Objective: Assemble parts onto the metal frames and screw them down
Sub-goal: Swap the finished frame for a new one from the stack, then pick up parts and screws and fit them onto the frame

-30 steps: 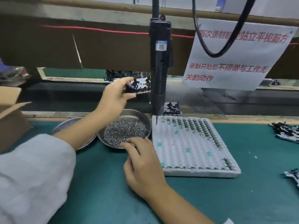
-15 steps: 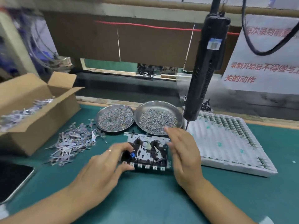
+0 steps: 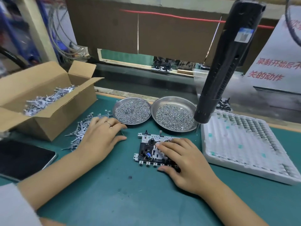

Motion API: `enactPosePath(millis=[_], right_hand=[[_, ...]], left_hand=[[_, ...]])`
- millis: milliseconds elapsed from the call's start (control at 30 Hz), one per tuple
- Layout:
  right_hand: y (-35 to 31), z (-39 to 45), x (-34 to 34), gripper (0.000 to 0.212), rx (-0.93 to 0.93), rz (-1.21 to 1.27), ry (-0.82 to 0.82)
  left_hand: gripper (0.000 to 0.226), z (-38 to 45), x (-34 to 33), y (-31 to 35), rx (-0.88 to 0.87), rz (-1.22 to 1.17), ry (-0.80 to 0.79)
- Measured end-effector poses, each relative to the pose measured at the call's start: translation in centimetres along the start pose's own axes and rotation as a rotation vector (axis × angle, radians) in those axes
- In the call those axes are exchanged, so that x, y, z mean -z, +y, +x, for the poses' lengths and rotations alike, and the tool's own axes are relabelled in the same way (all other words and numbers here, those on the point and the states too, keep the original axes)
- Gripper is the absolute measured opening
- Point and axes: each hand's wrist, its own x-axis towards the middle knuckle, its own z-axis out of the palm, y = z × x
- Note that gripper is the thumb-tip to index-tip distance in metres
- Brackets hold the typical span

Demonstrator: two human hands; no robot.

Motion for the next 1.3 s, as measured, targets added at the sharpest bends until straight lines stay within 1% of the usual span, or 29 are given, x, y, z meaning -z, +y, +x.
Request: enactPosePath(millis=[100, 200, 300, 367, 433, 467, 500, 600, 667, 700, 833, 967, 1067, 1133, 1200, 1300], right_hand=[[0.0, 0.0, 0.0, 0.051, -0.050, -0.009, -0.013], [0.0, 0.0, 0.1, 0.053, -0.085, 0.035, -0.016], [-0.1, 0.0, 0.2, 0.054, -0.100, 0.067, -0.029], [0.0, 0.0, 0.2, 0.054, -0.106, 0.085, -0.037], [-0.1, -0.1, 0.2, 0.054, -0.110, 0.093, -0.044], [-0.1, 0.0, 0.3, 0.054, -0.113, 0.096, -0.048], [-0.1, 0.0, 0.3, 0.054, -0.119, 0.097, -0.049], [-0.2, 0.0, 0.3, 0.053, -0.128, 0.094, -0.052], [-0.2, 0.0, 0.4, 0.053, -0.131, 0.090, -0.052], [-0.2, 0.0, 0.4, 0.053, -0.131, 0.090, -0.051], [-0.2, 0.1, 0.2, 0.053, -0.125, 0.090, -0.049], [-0.1, 0.1, 0.1, 0.052, -0.119, 0.089, -0.042], [0.0, 0.1, 0.1, 0.052, -0.109, 0.098, -0.044], [0.0, 0.0, 0.1, 0.052, -0.106, 0.103, -0.045], [-0.1, 0.0, 0.2, 0.051, -0.109, 0.098, -0.031], [-0.4, 0.2, 0.5, 0.045, -0.124, 0.153, 0.087]], left_hand=[[0.014, 0.6, -0.3, -0.2, 0.056, -0.084, -0.049], [0.019, 0.6, -0.5, -0.1, 0.095, -0.159, -0.037], [0.026, 0.4, -0.6, 0.1, 0.146, -0.257, 0.013], [0.027, 0.2, -0.3, 0.3, 0.187, -0.406, 0.055], [0.027, 0.0, 0.1, 0.6, 0.202, -0.550, 0.130], [0.028, 0.0, 0.2, 0.8, 0.192, -0.559, 0.155], [0.029, 0.0, 0.2, 0.9, 0.167, -0.518, 0.157], [0.042, 0.0, -0.4, 0.8, 0.112, -0.306, 0.050], [0.050, 0.2, -0.9, 0.5, 0.144, -0.237, -0.020], [0.052, 0.3, -1.1, 0.4, 0.164, -0.226, -0.030], [0.055, 0.2, -1.8, 0.4, 0.182, -0.238, -0.011], [0.057, 0.3, -2.0, 0.4, 0.214, -0.317, 0.049], [0.063, 0.4, -1.6, 0.3, 0.214, -0.316, 0.091], [0.066, 0.2, -1.2, 0.4, 0.195, -0.321, 0.130], [0.063, -0.1, -0.7, 0.9, 0.164, -0.363, 0.178], [0.057, -0.1, 0.0, 2.9, 0.071, -0.477, 0.244]])
